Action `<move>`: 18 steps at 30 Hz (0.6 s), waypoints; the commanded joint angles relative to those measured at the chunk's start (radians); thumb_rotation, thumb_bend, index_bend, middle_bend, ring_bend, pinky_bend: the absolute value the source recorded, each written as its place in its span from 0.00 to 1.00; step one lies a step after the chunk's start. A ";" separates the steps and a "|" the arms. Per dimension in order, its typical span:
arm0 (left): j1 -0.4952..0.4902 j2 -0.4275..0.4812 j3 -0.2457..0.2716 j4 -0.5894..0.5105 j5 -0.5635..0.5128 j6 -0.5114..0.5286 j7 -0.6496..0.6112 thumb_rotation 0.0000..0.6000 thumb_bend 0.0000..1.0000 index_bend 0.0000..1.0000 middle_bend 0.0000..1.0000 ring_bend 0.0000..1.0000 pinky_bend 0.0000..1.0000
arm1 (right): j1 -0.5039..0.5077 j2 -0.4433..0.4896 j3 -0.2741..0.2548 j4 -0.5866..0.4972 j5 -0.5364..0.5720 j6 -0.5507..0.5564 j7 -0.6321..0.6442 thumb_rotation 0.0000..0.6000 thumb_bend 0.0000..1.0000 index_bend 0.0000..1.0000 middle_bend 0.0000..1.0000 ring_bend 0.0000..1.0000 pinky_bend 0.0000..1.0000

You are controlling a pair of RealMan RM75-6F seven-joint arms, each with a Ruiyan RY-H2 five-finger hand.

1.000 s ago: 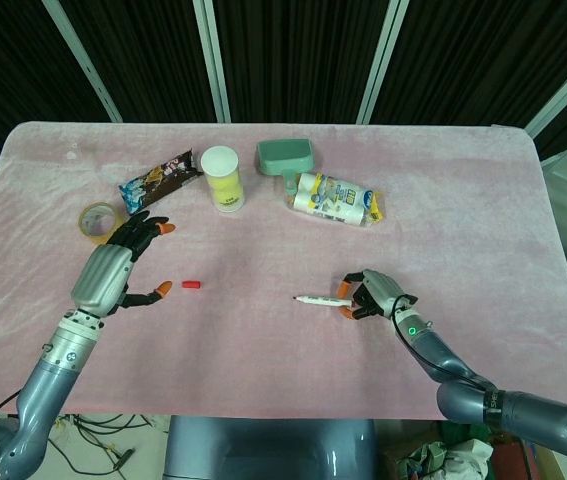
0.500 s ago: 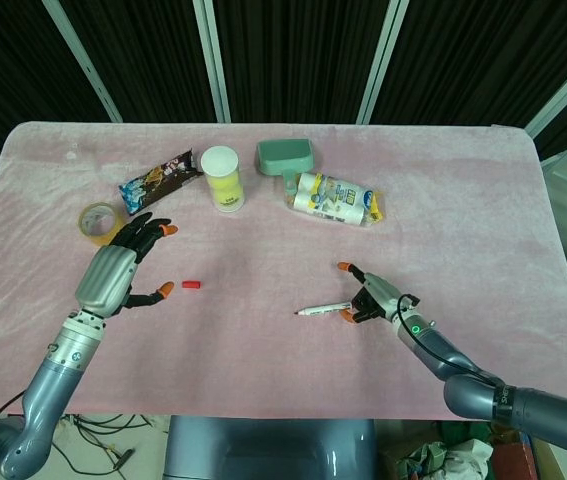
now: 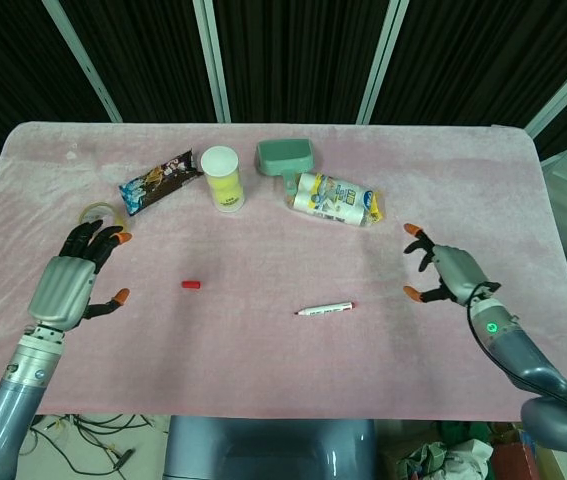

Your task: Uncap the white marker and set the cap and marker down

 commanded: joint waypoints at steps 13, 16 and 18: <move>0.216 0.110 0.166 0.067 0.137 0.167 -0.100 1.00 0.26 0.17 0.11 0.00 0.00 | -0.462 -0.039 -0.224 -0.002 -0.309 0.690 -0.220 1.00 0.19 0.04 0.14 0.27 0.20; 0.249 0.113 0.195 0.100 0.164 0.179 -0.163 1.00 0.26 0.16 0.10 0.00 0.00 | -0.495 -0.074 -0.237 0.019 -0.329 0.736 -0.249 1.00 0.19 0.04 0.14 0.27 0.20; 0.264 0.110 0.203 0.125 0.180 0.190 -0.202 1.00 0.26 0.16 0.10 0.00 0.00 | -0.511 -0.089 -0.243 0.028 -0.345 0.757 -0.253 1.00 0.19 0.04 0.14 0.27 0.20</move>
